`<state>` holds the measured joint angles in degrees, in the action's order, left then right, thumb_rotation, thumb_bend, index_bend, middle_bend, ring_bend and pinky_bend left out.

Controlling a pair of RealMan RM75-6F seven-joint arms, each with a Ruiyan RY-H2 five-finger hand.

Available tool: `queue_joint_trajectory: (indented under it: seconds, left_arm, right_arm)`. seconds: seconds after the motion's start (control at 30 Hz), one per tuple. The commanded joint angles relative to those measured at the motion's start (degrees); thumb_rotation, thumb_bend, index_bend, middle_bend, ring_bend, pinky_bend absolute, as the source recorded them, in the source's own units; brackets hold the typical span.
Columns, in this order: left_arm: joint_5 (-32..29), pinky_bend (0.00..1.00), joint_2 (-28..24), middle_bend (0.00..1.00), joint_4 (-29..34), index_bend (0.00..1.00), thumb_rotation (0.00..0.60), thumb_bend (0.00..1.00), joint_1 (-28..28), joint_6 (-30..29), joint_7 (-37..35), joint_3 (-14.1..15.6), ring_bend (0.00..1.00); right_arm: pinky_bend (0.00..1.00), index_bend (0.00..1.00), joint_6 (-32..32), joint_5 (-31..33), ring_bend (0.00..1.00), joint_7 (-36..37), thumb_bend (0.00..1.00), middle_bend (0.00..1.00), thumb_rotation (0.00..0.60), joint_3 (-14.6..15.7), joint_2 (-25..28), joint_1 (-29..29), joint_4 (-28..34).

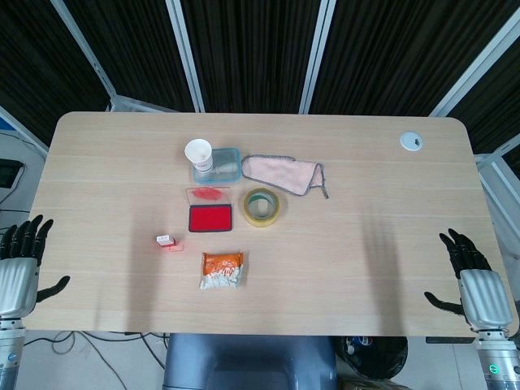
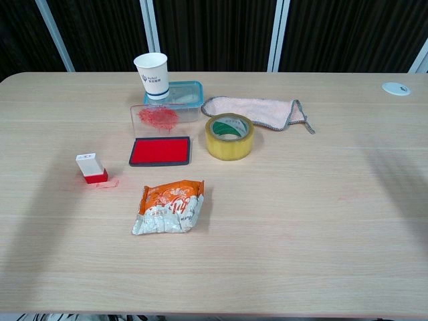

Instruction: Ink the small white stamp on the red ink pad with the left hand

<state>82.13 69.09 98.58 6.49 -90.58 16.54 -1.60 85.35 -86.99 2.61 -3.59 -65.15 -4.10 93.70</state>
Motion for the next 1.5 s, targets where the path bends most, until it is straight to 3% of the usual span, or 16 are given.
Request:
queue_joint_trajectory:
  seconds: [0.03, 0.37, 0.7, 1.07, 1.5]
  left_arm:
    - [-0.21, 0.03, 0.02, 0.00, 0.11, 0.00, 0.600, 0.08, -0.04, 0.25, 0.09, -0.14, 0.00]
    - [-2.81, 0.03, 0.75, 0.00, 1.55, 0.00, 0.600, 0.08, 0.94, 2.80, 2.49, -1.52, 0.00]
    - [-13.07, 0.09, 3.10, 0.09, 5.12, 0.10, 0.600, 0.13, 6.98, 11.33, 10.75, -6.53, 0.02]
    - [-25.03, 0.18, 12.80, 0.22, 0.74, 0.21, 0.600, 0.16, 16.91, 18.24, 25.29, -11.41, 0.10]
    - [-32.56, 0.20, 24.17, 0.34, -7.90, 0.33, 0.600, 0.26, 24.62, 20.16, 34.81, -12.50, 0.14]
  right_arm:
    - [0.18, 0.00, 0.00, -0.04, 0.00, -0.06, 0.13, 0.00, 0.600, 0.02, -0.01, -0.01, 0.05]
    - [0.18, 0.00, -0.13, -0.22, 0.00, -0.05, 0.13, 0.00, 0.600, 0.18, -0.03, -0.05, 0.37]
    - [0.18, 0.00, -0.77, 0.27, 0.00, 0.48, 0.13, 0.00, 0.600, 0.21, 0.35, -0.16, 0.93]
    - [0.18, 0.00, -1.52, 0.92, 0.00, 1.52, 0.14, 0.00, 0.600, 0.19, 0.77, -0.28, 1.24]
    - [0.18, 0.00, -2.34, 1.60, 0.00, 3.02, 0.14, 0.00, 0.600, 0.10, 1.30, -0.45, 1.69]
